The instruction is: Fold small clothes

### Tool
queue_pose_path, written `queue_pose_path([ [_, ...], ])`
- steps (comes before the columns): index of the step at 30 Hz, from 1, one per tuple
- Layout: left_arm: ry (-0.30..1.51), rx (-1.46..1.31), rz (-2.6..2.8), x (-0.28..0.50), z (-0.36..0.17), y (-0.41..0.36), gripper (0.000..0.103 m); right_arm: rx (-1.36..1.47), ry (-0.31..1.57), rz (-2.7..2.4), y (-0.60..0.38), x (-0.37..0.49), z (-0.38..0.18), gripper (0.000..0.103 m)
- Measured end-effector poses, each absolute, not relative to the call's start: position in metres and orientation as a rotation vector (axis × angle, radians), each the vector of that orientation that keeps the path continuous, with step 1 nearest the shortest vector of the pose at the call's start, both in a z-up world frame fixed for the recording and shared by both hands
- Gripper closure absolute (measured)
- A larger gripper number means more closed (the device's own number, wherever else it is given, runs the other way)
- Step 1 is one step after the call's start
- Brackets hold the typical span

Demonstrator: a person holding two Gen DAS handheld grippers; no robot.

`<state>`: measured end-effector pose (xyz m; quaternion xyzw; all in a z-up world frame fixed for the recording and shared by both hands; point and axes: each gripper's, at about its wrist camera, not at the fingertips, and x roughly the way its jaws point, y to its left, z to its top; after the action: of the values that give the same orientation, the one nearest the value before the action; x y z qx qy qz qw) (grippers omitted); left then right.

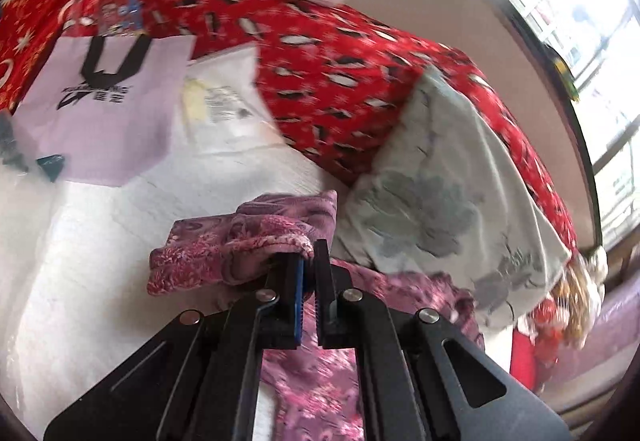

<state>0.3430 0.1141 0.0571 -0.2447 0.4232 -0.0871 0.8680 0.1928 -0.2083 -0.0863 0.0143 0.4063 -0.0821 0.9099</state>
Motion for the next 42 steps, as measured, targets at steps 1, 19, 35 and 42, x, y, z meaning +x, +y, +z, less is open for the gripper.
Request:
queue_pose_path([
  [1,0.886,-0.5,-0.196,0.34,0.058,0.104,0.101,0.039,0.851,-0.183,-0.215,0.192,-0.089,0.001],
  [19,1.171,-0.391,-0.291,0.3,-0.047,-0.022,0.097,0.14,0.786,-0.139,-0.243,0.172,-0.102,0.0],
  [35,1.06,-0.835,-0.23,0.28,-0.024,0.122,0.059,0.043,0.717,0.054,-0.201,0.176,-0.061,0.021],
  [42,1.042,-0.963,-0.223,0.279,-0.043,0.149,0.059,-0.145,0.699,0.363,-0.102,0.202,-0.028,0.019],
])
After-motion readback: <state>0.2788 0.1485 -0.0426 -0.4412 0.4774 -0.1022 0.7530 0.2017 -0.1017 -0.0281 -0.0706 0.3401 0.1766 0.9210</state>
